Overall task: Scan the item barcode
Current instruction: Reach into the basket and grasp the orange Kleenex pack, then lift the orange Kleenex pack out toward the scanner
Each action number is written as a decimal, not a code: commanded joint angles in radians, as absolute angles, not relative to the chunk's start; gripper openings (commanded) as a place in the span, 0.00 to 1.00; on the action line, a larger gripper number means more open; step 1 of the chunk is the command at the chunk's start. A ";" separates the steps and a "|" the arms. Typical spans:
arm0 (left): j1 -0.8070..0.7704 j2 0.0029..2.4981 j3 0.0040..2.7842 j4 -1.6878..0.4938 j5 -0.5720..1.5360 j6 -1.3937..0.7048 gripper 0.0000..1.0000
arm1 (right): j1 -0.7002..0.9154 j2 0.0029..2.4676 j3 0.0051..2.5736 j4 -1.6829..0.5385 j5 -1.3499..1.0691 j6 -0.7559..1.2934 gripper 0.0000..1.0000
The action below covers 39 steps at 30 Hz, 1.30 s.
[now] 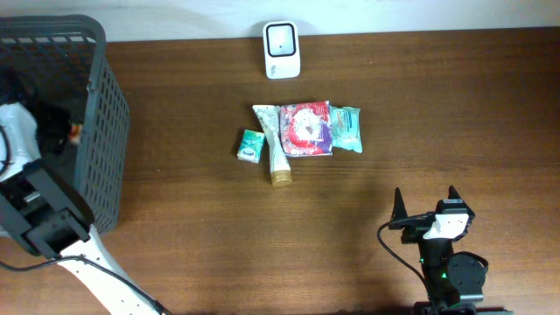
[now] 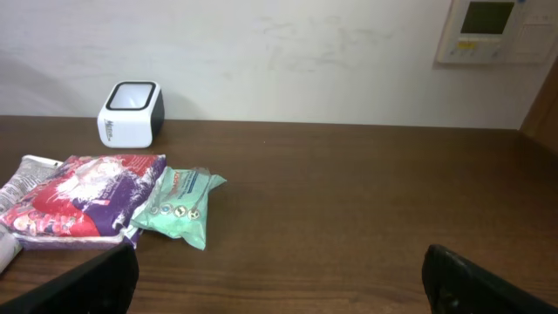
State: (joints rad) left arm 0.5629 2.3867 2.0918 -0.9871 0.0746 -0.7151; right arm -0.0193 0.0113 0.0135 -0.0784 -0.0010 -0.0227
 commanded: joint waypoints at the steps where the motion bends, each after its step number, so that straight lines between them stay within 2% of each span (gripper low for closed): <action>1: 0.610 2.345 2.219 -1.108 0.061 -0.702 0.00 | -0.027 0.006 0.006 -0.082 0.008 -0.018 0.99; 4: 0.610 2.223 2.313 -1.180 0.084 -0.679 0.00 | -0.027 0.006 0.006 -0.082 0.008 -0.018 0.99; 6: 0.609 2.110 2.368 -1.179 0.223 -0.614 0.00 | -0.027 0.006 0.006 -0.082 0.008 -0.018 0.99; 10: 0.609 1.909 2.379 -1.134 0.417 -0.614 0.00 | -0.027 0.006 0.006 -0.082 0.008 -0.018 0.99; 16: 0.599 1.770 2.379 -1.042 0.727 -0.617 0.00 | -0.027 0.006 0.006 -0.082 0.008 -0.018 0.99; 34: 0.265 1.715 2.379 -0.944 0.741 -0.539 0.00 | -0.027 0.006 0.006 -0.082 0.008 -0.018 0.99; 39: 0.124 1.715 2.379 -1.031 0.729 -0.332 0.00 | -0.027 0.006 0.006 -0.082 0.008 -0.018 0.99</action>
State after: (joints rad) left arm 0.1871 1.7370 2.3734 -0.9932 0.7265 -0.4690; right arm -0.0193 0.0120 0.0135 -0.0788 -0.0010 -0.0227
